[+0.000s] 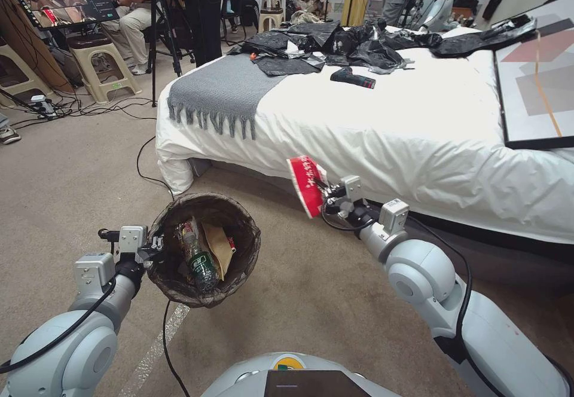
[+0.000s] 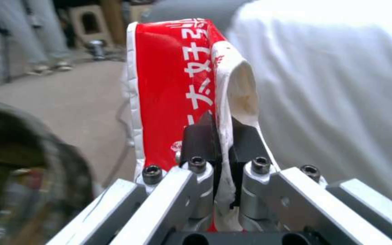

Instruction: Pick up the trash bin, then pick up the garbage from the floor and place it into the trash bin.

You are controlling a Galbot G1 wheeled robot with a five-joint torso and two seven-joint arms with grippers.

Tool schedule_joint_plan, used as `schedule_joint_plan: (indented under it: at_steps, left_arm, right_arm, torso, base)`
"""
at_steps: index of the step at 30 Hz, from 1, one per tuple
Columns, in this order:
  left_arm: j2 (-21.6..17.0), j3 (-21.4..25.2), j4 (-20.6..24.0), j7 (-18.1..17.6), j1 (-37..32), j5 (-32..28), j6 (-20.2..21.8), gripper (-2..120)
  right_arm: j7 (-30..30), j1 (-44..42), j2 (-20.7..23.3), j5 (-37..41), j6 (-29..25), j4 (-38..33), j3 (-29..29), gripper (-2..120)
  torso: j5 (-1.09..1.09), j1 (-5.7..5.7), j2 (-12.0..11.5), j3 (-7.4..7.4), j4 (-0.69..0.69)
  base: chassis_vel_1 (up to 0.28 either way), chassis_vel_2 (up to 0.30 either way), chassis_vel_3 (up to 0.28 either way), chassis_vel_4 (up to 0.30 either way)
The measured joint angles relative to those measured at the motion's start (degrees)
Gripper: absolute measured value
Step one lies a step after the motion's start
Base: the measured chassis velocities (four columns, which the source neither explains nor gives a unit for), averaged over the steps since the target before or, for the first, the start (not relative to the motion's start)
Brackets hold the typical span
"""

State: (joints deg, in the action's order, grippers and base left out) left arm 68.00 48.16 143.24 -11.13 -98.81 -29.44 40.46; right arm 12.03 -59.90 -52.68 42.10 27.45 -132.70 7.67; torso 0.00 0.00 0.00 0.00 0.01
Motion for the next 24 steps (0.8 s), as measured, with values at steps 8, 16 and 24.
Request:
schedule_joint_plan:
  at_steps: [8, 16, 24]
  left_arm:
    - [-0.55, -0.12, 0.0, -0.18, 0.02, -0.05, -0.02, 0]
    - [-0.93, -0.71, 0.0, -0.22, 0.78, -0.07, -0.04, 0]
    - [-0.79, -0.93, 0.0, -0.25, 1.56, -0.03, 0.01, 0]
  right_arm:
    - [-0.58, 6.75, -0.76, 1.47, 1.25, 0.26, -8.72, 0]
    - [0.07, 13.99, -2.01, 5.08, 2.24, 0.0, -20.27, 0]
    - [2.15, 19.8, -3.11, 6.91, 3.19, 1.15, -29.12, 0]
  torso:
    - [0.0, 0.0, 0.0, 0.0, 0.01]
    - [-0.01, 0.0, 0.0, 0.0, -0.01]
    - [-0.01, 0.0, 0.0, 0.0, 0.0]
  base:
    - [0.0, 0.0, 0.0, 0.0]
    - [0.0, 0.0, 0.0, 0.0]
    - [0.0, 0.0, 0.0, 0.0]
